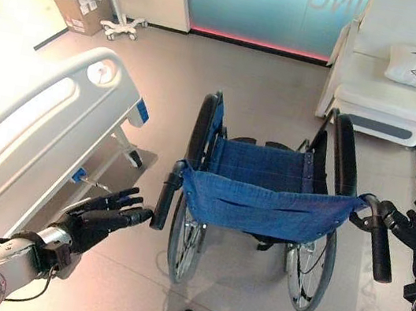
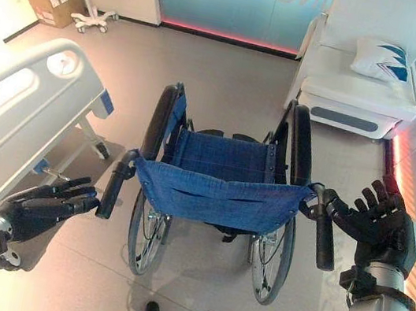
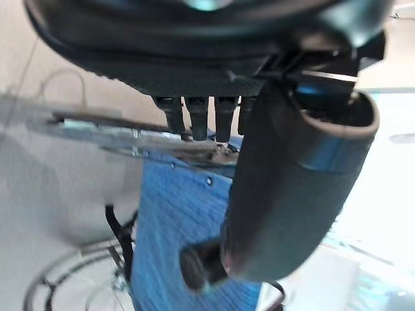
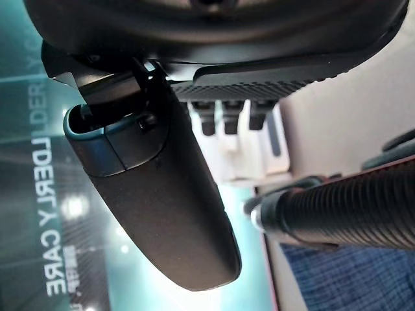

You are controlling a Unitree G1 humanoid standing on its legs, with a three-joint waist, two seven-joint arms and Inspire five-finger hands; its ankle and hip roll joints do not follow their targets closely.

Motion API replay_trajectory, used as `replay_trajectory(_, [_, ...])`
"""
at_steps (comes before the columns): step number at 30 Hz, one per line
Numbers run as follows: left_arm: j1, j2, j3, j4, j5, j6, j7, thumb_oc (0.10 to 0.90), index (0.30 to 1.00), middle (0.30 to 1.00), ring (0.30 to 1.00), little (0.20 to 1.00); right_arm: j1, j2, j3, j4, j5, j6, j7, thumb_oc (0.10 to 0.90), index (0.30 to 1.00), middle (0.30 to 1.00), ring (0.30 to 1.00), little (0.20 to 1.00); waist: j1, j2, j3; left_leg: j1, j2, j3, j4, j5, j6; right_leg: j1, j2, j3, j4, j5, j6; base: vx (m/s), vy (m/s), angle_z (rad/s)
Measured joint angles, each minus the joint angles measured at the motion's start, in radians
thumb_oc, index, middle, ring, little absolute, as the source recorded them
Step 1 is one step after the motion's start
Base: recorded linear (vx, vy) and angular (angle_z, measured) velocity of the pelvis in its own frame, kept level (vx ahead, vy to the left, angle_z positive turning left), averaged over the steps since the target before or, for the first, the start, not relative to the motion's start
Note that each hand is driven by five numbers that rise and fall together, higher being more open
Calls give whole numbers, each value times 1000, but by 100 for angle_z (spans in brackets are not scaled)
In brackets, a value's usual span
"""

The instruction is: Push the wheelchair next to the bed

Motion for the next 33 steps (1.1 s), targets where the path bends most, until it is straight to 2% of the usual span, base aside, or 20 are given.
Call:
replay_trajectory(14, [-41, -3, -72, -7, -141, -10, 48, 800, 900, 900, 900, 900, 0, 4, 34, 1, 0, 0, 0, 800, 900, 900, 900, 900, 2, -1, 1, -7, -4, 1, -4, 2, 2, -6, -4, 0, 0, 2, 3, 0, 0, 0])
replay_trajectory(19, [-67, -3, -126, -14, -249, -47, 70, 800, 900, 900, 900, 900, -2, 4, 64, 4, 0, -1, 0, 800, 900, 900, 900, 900, 2, -4, 3, -8, -6, 5, -5, 2, 2, -8, -7, 5, 0, 3, 5, 1, 1, -1])
replay_trajectory(25, [-97, -21, -181, -27, -317, -152, 102, 800, 900, 900, 900, 900, -2, 5, 76, 4, 0, -2, 0, 800, 900, 900, 900, 900, -5, -12, 9, -11, -8, 22, -7, -1, 0, -21, -8, 26, 0, 6, 9, 6, 10, -10])
replay_trajectory(30, [-103, -70, -181, -27, -357, -198, 144, 800, 900, 900, 900, 900, -5, 16, 76, 4, 0, -2, 0, 800, 900, 900, 900, 900, -29, -12, 10, -12, -10, 23, -5, 1, 4, -23, -10, 30, 0, 6, 9, 0, 3, -2])
replay_trajectory(33, [-110, -87, -178, -27, -384, -213, 146, 800, 900, 900, 900, 900, -13, 20, 75, 4, 0, -2, 1, 800, 900, 900, 900, 900, -31, -10, 33, -10, -10, 23, 0, 1, 4, -23, -10, 31, 0, 7, 10, -1, 5, -1])
